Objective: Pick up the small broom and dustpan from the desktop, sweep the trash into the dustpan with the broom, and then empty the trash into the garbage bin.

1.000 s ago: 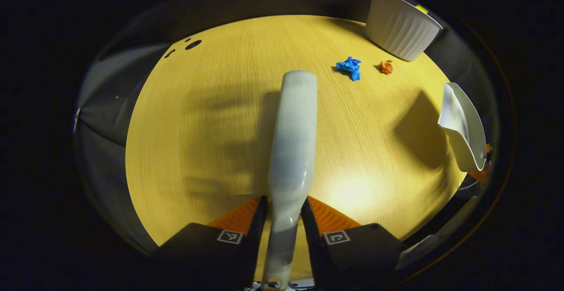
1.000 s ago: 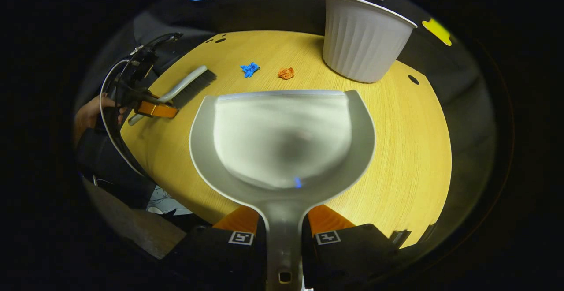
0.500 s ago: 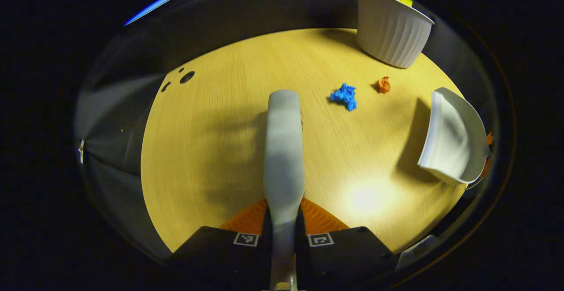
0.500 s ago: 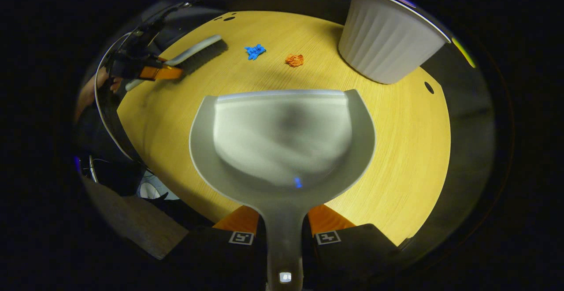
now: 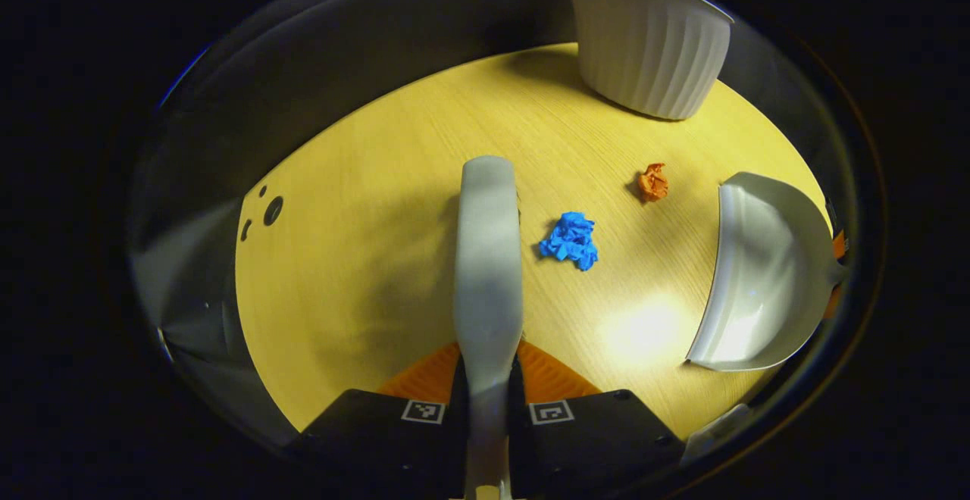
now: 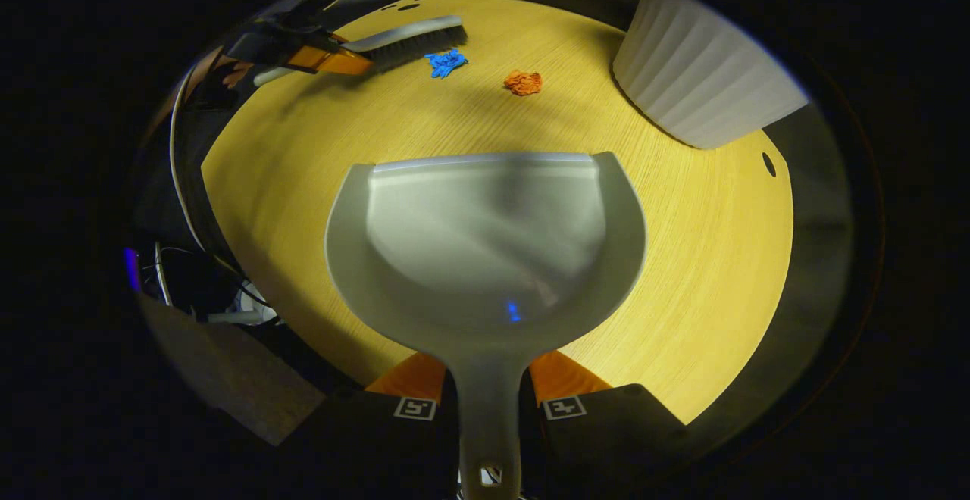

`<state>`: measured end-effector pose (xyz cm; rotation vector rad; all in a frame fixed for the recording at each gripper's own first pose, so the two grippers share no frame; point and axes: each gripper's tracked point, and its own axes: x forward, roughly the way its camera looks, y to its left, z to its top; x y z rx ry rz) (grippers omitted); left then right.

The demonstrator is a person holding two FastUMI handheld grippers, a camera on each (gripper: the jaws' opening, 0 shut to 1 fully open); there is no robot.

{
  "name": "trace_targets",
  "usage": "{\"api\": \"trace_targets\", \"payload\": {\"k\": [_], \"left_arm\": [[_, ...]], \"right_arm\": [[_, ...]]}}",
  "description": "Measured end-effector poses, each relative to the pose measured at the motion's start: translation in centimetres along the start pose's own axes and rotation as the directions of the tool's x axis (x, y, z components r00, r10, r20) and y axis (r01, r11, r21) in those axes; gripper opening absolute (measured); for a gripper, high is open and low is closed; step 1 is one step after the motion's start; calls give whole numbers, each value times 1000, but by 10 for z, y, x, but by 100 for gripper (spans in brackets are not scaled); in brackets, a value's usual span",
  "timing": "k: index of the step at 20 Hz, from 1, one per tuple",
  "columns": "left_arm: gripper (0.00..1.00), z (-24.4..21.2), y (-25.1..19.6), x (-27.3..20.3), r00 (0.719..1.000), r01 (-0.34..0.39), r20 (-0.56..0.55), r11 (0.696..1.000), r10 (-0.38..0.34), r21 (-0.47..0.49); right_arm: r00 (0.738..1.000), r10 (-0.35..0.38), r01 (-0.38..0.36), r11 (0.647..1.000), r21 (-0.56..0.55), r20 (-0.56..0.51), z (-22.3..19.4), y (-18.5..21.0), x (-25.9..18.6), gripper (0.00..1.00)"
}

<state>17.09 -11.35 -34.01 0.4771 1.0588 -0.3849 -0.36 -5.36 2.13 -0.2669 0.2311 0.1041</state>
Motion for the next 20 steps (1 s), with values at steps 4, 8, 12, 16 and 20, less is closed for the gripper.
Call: {"api": "trace_targets", "payload": {"k": [4,8,12,16,20], "left_arm": [[26,21,-19,4,999,40,9,998,-40,51],[26,37,-55,-2,990,138,13,981,-141,134],[26,39,-100,-10,961,271,-13,940,-275,207],[26,37,-129,-23,924,379,-54,887,-379,264],[26,31,-144,-37,881,472,-86,854,-465,219]], "right_arm": [[1000,1,-1,1000,-8,6,5,-3,2,31],[1000,6,-6,1000,-20,19,8,-8,6,31],[999,7,-5,999,-37,40,10,-13,9,36],[997,7,-3,999,-54,72,8,-16,12,36],[993,9,-3,998,-55,118,5,-16,19,36]]}}
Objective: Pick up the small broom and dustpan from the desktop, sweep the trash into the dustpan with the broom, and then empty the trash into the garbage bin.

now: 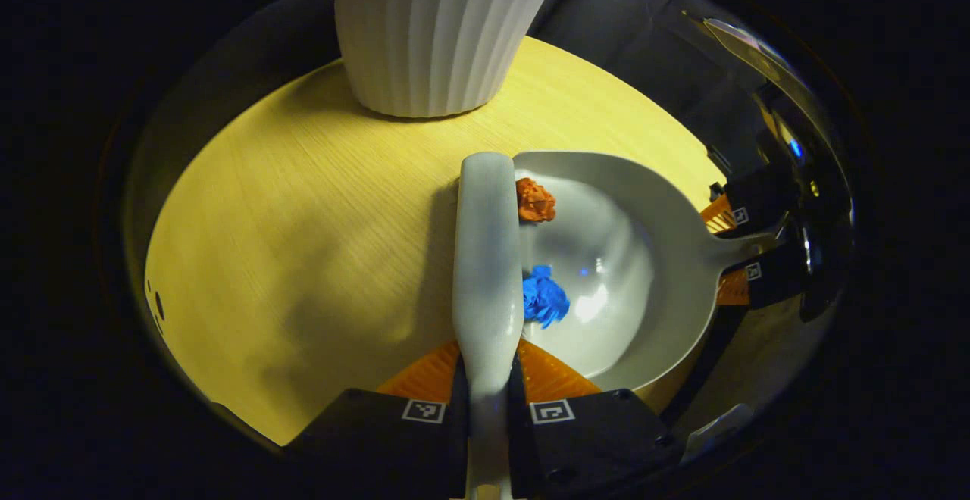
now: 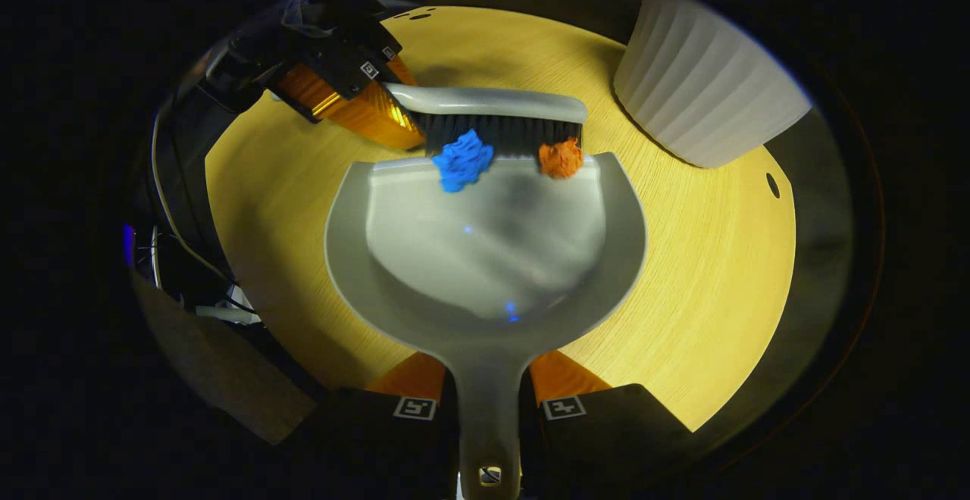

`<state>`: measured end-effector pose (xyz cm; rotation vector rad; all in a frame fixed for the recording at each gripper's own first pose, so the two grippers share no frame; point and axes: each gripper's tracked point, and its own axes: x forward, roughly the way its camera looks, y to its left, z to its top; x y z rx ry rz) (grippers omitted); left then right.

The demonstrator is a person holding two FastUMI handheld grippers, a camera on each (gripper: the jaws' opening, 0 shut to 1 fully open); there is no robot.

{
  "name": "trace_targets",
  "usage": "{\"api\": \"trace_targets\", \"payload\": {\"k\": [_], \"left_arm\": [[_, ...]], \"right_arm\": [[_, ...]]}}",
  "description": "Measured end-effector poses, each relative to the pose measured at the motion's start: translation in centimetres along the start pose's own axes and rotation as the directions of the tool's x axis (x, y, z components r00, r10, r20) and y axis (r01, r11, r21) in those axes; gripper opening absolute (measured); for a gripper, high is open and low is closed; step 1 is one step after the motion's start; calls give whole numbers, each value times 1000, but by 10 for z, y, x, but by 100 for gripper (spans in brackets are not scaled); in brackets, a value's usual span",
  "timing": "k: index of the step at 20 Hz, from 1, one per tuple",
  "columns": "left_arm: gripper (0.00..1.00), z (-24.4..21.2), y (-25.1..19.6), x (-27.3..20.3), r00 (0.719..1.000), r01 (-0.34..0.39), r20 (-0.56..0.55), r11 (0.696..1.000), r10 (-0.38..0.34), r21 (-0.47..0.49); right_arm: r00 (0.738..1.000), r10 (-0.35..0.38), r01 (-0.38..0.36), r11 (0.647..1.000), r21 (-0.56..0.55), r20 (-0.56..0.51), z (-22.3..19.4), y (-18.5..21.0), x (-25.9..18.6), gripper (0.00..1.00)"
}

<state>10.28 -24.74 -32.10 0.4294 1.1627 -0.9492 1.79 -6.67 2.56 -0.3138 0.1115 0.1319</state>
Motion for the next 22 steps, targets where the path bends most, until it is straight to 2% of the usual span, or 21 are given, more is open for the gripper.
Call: {"api": "trace_targets", "payload": {"k": [4,7,10,12,13,17,18,19,22], "left_arm": [[26,0,-16,-11,999,19,35,996,-16,-92],[24,-2,-12,-22,996,-22,86,993,32,-114],[26,-4,0,-42,981,-104,147,979,130,-173],[26,-14,9,-49,966,-160,164,960,201,-229],[26,-21,10,-49,960,-177,168,950,224,-258],[26,-55,4,-33,947,-206,159,909,278,-361],[26,-56,7,-31,944,-225,145,899,297,-377],[26,-57,8,-29,941,-240,132,888,313,-392],[26,-62,4,-21,939,-254,104,867,327,-430]], "right_arm": [[998,-20,20,1000,-6,67,-3,1,4,36],[994,-39,38,999,6,103,-4,-1,7,36],[990,-70,61,995,76,123,-4,-3,2,36],[987,-87,68,988,135,134,-7,-3,-14,40],[986,-99,77,984,161,135,-6,-1,-23,36],[980,-156,121,960,253,122,-12,-17,-64,36],[977,-174,136,952,274,121,-13,-23,-77,40],[974,-192,150,944,294,119,-13,-28,-93,36],[967,-229,175,917,358,112,-8,-42,-139,36]]}}
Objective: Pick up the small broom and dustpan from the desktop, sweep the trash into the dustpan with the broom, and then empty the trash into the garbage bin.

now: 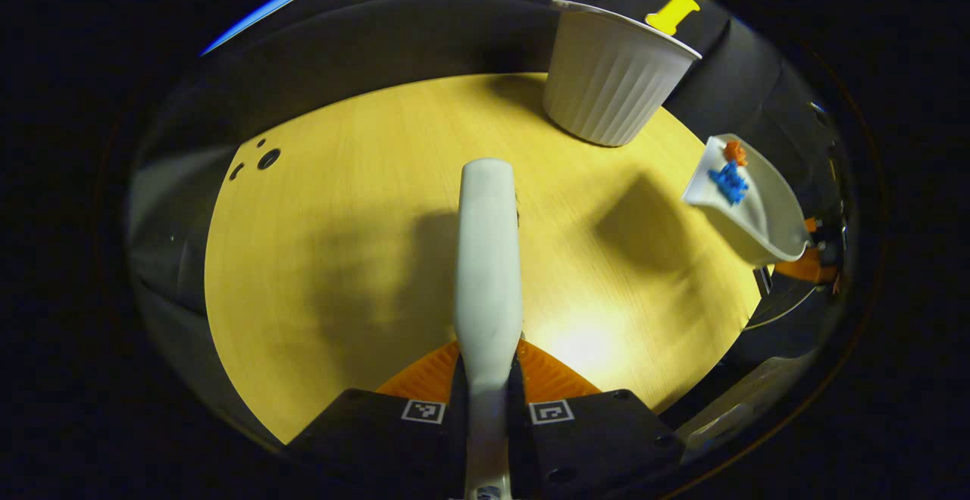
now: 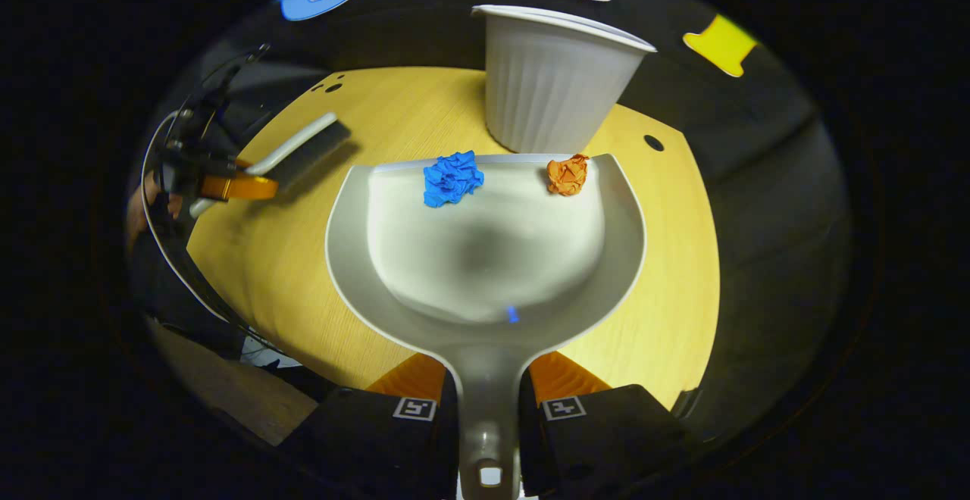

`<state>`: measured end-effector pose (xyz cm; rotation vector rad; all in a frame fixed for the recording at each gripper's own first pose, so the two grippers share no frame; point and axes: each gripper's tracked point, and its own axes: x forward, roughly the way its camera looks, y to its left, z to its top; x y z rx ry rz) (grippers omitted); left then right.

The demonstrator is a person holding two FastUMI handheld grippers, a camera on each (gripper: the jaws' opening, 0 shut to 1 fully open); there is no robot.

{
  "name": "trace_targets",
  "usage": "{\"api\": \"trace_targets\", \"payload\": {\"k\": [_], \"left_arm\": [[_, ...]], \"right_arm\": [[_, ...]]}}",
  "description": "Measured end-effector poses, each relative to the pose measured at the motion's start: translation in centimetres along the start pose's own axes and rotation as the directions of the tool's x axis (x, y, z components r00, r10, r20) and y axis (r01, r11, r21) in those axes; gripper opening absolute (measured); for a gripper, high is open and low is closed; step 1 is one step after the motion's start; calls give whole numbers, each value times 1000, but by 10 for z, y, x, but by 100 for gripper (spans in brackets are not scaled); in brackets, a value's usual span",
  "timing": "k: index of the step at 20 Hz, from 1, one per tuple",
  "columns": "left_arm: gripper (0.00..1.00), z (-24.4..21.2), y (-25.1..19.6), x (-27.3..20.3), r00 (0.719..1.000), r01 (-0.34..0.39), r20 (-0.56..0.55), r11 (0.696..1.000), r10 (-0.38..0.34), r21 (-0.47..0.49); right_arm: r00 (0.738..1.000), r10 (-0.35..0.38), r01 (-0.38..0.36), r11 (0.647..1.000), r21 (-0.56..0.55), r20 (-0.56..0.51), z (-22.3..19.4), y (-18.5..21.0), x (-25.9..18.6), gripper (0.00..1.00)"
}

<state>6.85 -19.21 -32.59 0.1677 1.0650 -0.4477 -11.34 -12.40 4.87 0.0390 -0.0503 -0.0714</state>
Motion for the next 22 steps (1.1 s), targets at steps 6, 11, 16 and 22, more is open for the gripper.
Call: {"api": "trace_targets", "payload": {"k": [6,11,16,22], "left_arm": [[26,-12,-7,1,1000,20,-13,1000,-19,12],[26,-31,-17,1,999,50,-16,999,-50,11],[26,-42,-25,2,998,70,-10,997,-69,18],[26,-53,-24,-2,997,71,-13,997,-70,8]], "right_arm": [[998,-36,32,996,80,45,58,-37,-74,36],[991,-111,104,990,94,77,123,-87,-113,36],[978,-199,196,979,61,61,186,-125,-109,40],[969,-247,246,968,-47,-10,232,-138,-73,31]]}}
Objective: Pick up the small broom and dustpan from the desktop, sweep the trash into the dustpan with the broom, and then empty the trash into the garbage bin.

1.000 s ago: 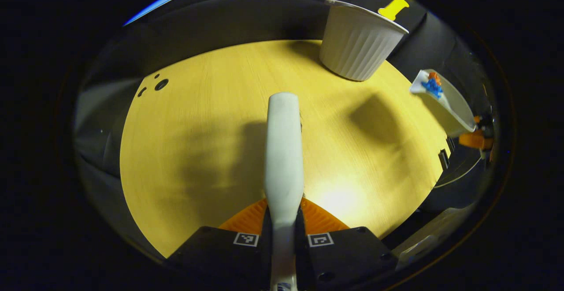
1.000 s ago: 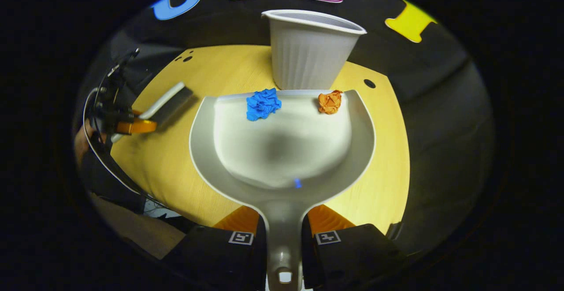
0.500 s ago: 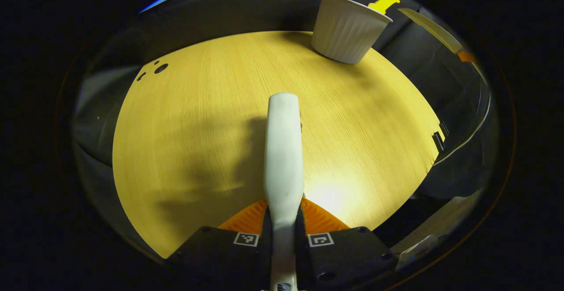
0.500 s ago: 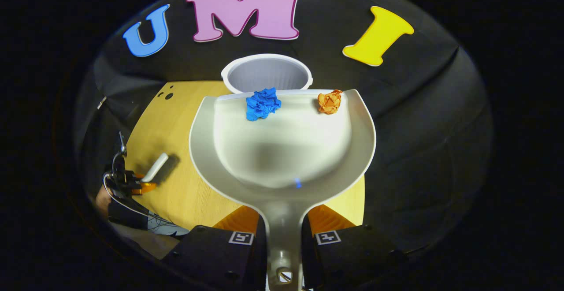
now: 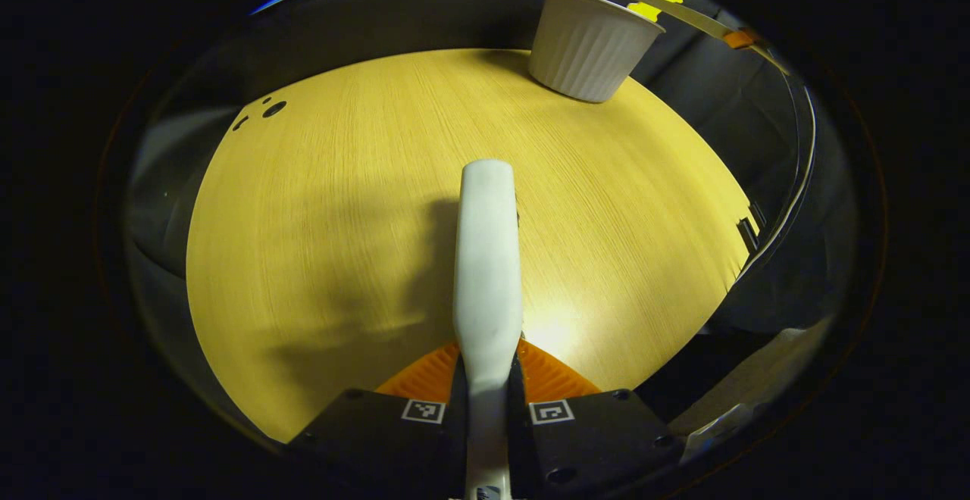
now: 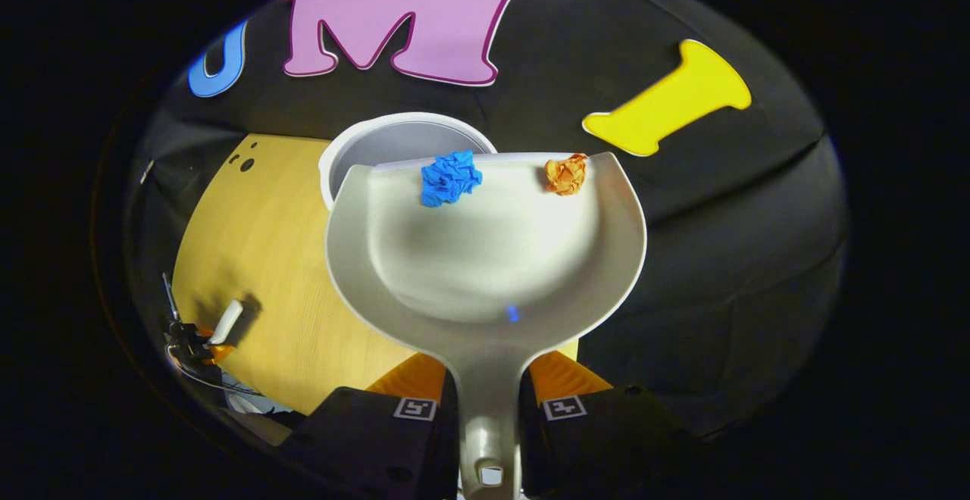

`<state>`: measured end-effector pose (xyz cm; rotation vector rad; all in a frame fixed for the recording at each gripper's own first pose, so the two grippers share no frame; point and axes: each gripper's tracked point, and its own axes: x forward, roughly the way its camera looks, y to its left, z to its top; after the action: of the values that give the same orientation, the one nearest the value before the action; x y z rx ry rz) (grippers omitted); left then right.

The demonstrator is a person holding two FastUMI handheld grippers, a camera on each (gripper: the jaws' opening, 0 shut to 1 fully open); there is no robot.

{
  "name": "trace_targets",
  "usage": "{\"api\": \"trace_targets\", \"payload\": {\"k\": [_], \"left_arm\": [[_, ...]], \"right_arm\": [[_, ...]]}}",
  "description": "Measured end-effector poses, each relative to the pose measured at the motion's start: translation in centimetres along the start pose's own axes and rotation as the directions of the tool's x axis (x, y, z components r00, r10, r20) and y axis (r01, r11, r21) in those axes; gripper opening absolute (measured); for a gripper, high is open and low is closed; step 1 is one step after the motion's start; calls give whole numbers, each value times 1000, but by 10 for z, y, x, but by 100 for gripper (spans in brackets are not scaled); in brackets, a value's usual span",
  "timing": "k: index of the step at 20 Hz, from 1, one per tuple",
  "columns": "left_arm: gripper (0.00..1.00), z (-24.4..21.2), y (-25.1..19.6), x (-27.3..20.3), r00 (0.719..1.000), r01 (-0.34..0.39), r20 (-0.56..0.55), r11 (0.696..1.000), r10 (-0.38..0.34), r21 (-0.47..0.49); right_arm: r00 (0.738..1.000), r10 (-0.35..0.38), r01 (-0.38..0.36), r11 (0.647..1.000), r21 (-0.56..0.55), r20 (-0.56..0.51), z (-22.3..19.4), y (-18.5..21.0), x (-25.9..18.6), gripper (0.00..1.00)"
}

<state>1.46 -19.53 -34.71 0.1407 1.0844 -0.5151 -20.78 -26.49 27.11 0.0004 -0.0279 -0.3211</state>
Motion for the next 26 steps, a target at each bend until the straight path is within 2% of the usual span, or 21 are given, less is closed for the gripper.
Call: {"api": "trace_targets", "payload": {"k": [1,2,5,9,10,12,13,19,25,26], "left_arm": [[26,-2,0,-1,1000,0,-2,1000,0,-1],[26,-3,2,0,1000,-1,-3,1000,1,-1],[26,-5,4,1,1000,-3,-5,1000,3,-12],[26,-5,7,3,1000,0,-6,999,0,-32],[26,-5,8,5,1000,0,-7,999,-1,-32],[26,-5,8,5,1000,-1,-10,999,1,-34],[26,-4,8,6,1000,0,-11,999,0,-35],[26,-4,9,10,1000,-2,-24,999,1,-43],[26,-2,9,13,999,-15,-31,999,13,-51],[26,-2,9,13,999,-18,-32,999,16,-48]], "right_arm": [[1000,-11,11,999,-31,-12,5,0,3,41],[999,-29,27,997,-69,-27,11,-2,6,36],[991,-93,77,982,-170,-93,25,-10,16,36],[966,-164,97,946,-309,-201,30,-21,20,36],[961,-168,89,941,-326,-220,37,-20,19,41],[953,-174,79,932,-353,-247,43,-22,24,31],[948,-186,78,923,-377,-259,46,-24,24,36],[920,-213,33,879,-475,-329,62,-20,32,36],[924,-212,24,863,-505,-319,70,-18,39,36],[927,-210,27,864,-503,-310,70,-18,38,31]]}}
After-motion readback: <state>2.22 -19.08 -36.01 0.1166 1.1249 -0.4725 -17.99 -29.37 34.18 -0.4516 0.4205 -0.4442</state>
